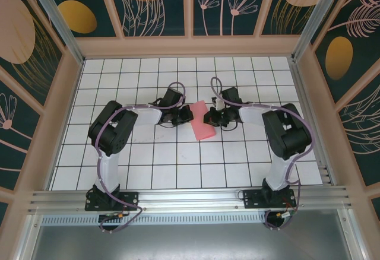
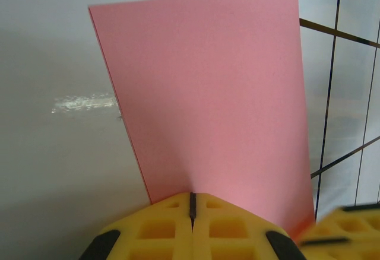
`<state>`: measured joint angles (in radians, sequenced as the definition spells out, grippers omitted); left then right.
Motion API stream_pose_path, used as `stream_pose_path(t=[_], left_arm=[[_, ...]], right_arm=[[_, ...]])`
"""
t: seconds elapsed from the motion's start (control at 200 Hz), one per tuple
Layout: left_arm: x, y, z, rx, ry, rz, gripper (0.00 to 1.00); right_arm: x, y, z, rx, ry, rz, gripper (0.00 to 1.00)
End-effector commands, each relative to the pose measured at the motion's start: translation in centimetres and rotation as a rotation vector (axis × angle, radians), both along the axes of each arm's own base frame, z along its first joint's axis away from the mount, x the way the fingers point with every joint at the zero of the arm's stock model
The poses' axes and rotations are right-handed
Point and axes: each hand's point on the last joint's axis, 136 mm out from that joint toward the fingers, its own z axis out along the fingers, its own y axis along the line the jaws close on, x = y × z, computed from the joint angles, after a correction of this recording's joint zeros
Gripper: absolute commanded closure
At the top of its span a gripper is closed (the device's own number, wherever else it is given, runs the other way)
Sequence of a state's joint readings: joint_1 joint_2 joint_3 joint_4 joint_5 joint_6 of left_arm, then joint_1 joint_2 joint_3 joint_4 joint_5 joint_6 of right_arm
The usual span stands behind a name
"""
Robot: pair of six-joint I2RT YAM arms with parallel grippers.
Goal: Fold a paper plane with a square sheet of paper (pick it up from the middle)
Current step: Fold the square sheet of paper in half at the center of the table.
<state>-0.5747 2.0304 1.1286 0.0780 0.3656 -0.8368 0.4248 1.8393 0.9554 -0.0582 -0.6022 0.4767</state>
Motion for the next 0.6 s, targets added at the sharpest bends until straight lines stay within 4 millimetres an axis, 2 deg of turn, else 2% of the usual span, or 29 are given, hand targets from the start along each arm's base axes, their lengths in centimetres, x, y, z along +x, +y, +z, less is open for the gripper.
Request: stream_pose_path(t=[0.0,0.155,0.36,0.475,0.596], left_arm=[[-4.4,7.4,-8.7,0.341,0.201,0.076,1.0],[-4.5,7.5,-8.9,0.348,0.202,0.078,1.0],[-4.6,7.7,-9.0,0.355,0.204,0.081,1.0],[-4.6,7.7,-8.9,0.354,0.202,0.081,1.0],[-3.8,7.1,-8.0,0.336,0.175,0.067,1.0]], right_arm=[[-0.3,-1.4,-1.6,-0.045,0.023,-0.019,1.0],[-2.0,-3.4,-2.9,-0.054,0.063,-0.043,1.0],[-6.2,-6.6,-4.9,-0.107,0.145,-0.082,1.0],[-6.5,-8.1,-4.3,-0.113,0.127,-0.122,1.0],[-5.2,-7.6,-2.0,-0.078,0.063,-0.132,1.0]])
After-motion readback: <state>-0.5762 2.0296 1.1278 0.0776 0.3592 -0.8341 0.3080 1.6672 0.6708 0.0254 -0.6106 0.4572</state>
